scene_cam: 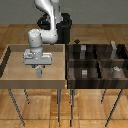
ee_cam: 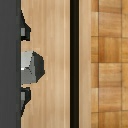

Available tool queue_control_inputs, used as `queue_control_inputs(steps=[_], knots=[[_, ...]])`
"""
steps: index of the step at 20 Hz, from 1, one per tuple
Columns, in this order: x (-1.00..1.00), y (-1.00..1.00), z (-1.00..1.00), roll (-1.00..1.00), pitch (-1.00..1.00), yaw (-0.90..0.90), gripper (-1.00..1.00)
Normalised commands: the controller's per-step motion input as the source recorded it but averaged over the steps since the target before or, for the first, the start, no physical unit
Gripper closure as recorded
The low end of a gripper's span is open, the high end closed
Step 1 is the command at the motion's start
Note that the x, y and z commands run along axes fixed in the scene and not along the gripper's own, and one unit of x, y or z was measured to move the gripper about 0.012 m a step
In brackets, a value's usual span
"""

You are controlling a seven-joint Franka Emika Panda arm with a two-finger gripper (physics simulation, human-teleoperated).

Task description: Place the milk carton into the appropriate compartment.

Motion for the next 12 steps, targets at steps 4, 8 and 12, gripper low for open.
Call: queue_control_inputs(steps=[4, 8, 12], knots=[[0.0, 0.0, 0.0, 0.0, 0.0, 0.0, 1.0], [0.0, 0.0, 0.5, 0.0, 0.0, 0.0, 1.0], [0.0, 0.0, 1.0, 0.0, 0.0, 0.0, 1.0]])
